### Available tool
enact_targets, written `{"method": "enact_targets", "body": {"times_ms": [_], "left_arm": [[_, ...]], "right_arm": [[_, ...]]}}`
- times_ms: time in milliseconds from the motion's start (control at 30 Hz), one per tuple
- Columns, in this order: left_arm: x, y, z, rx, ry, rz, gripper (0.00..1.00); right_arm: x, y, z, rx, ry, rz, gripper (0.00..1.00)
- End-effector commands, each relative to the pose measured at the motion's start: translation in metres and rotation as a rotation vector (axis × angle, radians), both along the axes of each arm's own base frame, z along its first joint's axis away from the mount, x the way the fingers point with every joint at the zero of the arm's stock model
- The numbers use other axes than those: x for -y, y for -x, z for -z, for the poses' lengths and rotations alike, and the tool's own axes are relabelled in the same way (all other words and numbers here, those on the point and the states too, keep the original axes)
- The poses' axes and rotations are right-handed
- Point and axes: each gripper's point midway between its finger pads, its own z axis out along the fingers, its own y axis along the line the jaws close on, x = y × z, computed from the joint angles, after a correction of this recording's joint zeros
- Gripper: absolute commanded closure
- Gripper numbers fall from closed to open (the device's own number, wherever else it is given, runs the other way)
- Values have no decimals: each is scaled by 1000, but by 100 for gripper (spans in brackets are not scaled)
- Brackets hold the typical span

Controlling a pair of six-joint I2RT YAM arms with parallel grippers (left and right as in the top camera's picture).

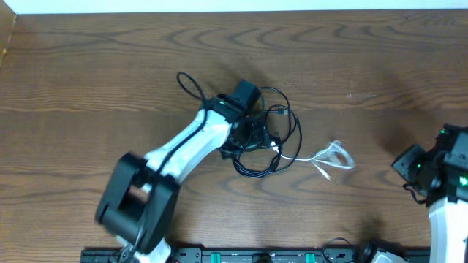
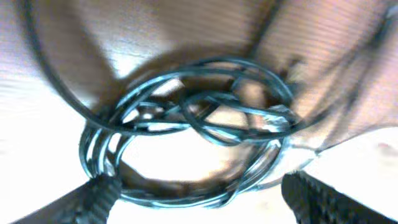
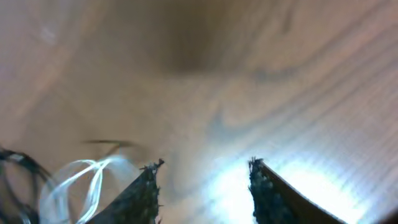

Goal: Untangle cables

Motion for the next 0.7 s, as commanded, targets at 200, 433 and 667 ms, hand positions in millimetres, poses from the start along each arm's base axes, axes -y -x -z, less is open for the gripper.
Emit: {"method": "enact_targets", "body": {"times_ms": [200, 433, 667], "left_arm": [[7, 4, -25, 365, -323, 255, 15], [23, 21, -8, 435, -470, 371, 26], [33, 27, 4, 430, -475, 404, 50]], "right_arm": [[-1, -12, 14, -44, -44, -24, 40], [-2, -12, 14, -44, -47, -43, 31], [-9, -15, 14, -30, -81, -66, 28]]}}
